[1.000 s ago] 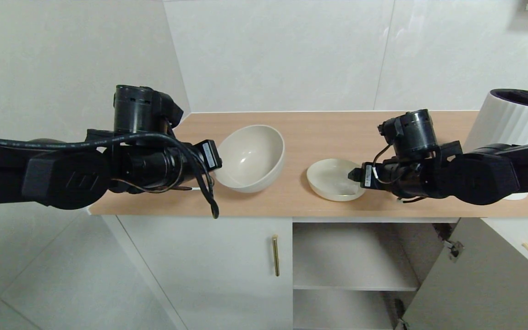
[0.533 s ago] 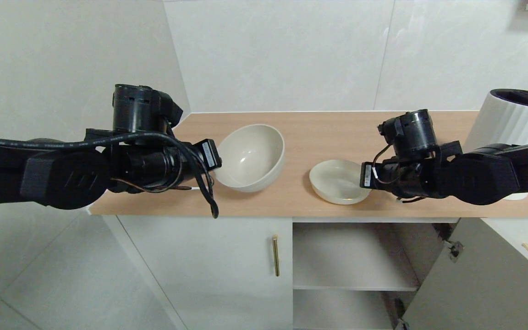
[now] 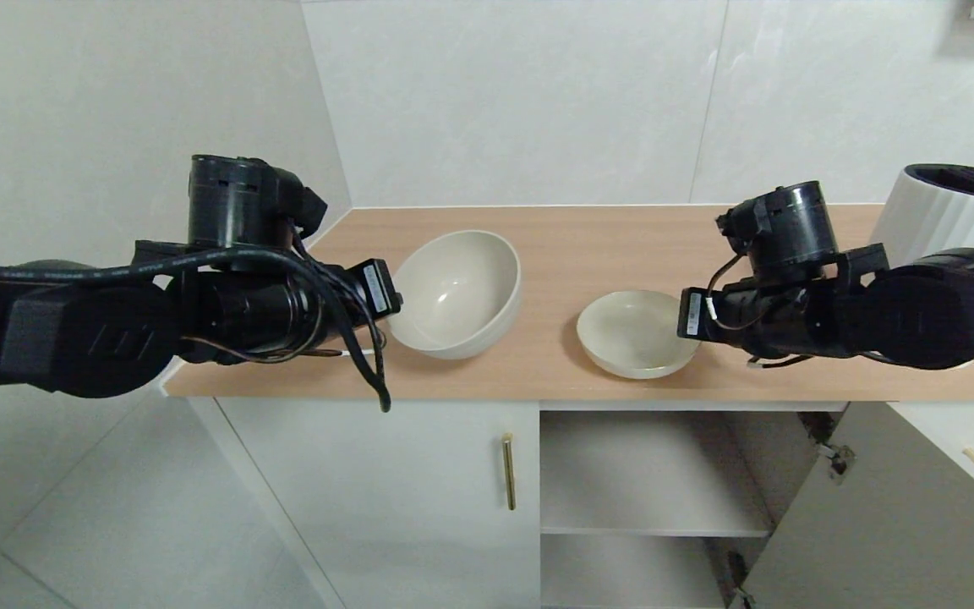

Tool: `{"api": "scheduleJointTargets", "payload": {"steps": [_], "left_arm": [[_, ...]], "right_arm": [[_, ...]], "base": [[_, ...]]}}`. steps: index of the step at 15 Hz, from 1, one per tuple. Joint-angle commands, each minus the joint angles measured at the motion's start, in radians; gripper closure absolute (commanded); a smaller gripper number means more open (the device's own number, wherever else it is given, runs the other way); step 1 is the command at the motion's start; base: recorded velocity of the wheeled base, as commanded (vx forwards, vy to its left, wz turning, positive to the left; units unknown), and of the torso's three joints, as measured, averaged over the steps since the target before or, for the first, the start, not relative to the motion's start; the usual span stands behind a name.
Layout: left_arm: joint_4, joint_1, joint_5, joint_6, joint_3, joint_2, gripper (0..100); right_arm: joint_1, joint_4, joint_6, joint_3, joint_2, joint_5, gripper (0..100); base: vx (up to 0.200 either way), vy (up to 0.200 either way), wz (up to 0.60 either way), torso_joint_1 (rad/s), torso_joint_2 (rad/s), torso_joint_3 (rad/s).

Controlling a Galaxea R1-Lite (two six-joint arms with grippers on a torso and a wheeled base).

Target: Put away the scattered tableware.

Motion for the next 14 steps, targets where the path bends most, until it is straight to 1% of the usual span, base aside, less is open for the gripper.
{"api": "scheduleJointTargets", "payload": {"steps": [1, 2, 3, 4, 5, 6, 7, 10, 14], "left_arm": [[-0.001, -0.002, -0.035, 0.004, 0.054, -0.083, 100], [-0.001, -0.002, -0.067, 0.006, 0.079, -0.112, 100], [-0.001, 0.000, -0.096, 0.007, 0.113, -0.154, 100], [-0.004, -0.002, -0.106, 0.010, 0.148, -0.189, 100], [-0.014, -0.002, -0.110, 0.021, 0.182, -0.223, 100], [-0.041, -0.002, -0.121, 0.049, 0.226, -0.257, 100], [-0.071, -0.002, -0.122, 0.059, 0.260, -0.277, 100], [-0.091, -0.008, -0.130, 0.059, 0.332, -0.297, 100], [-0.091, -0.028, -0.153, 0.059, 0.370, -0.293, 100]], "right_arm": [[0.003, 0.067, 0.034, 0.011, -0.110, 0.030, 100], [0.003, 0.106, 0.054, 0.034, -0.165, 0.076, 100], [0.002, 0.139, 0.057, 0.049, -0.220, 0.147, 100], [0.002, 0.165, 0.057, 0.058, -0.256, 0.185, 100], [0.003, 0.191, 0.059, 0.075, -0.282, 0.203, 100], [0.003, 0.216, 0.060, 0.120, -0.306, 0.208, 100], [0.002, 0.214, 0.060, 0.170, -0.331, 0.208, 100], [0.003, 0.214, 0.062, 0.230, -0.397, 0.217, 100], [0.006, 0.222, 0.053, 0.268, -0.424, 0.226, 100]], "base": [[0.000, 0.000, 0.00, 0.000, 0.00, 0.000], [0.000, 0.000, 0.00, 0.000, 0.00, 0.000], [0.000, 0.000, 0.00, 0.000, 0.00, 0.000], [0.000, 0.000, 0.00, 0.000, 0.00, 0.000], [0.000, 0.000, 0.00, 0.000, 0.00, 0.000], [0.000, 0.000, 0.00, 0.000, 0.00, 0.000], [0.000, 0.000, 0.00, 0.000, 0.00, 0.000], [0.000, 0.000, 0.00, 0.000, 0.00, 0.000], [0.000, 0.000, 0.00, 0.000, 0.00, 0.000]]}}
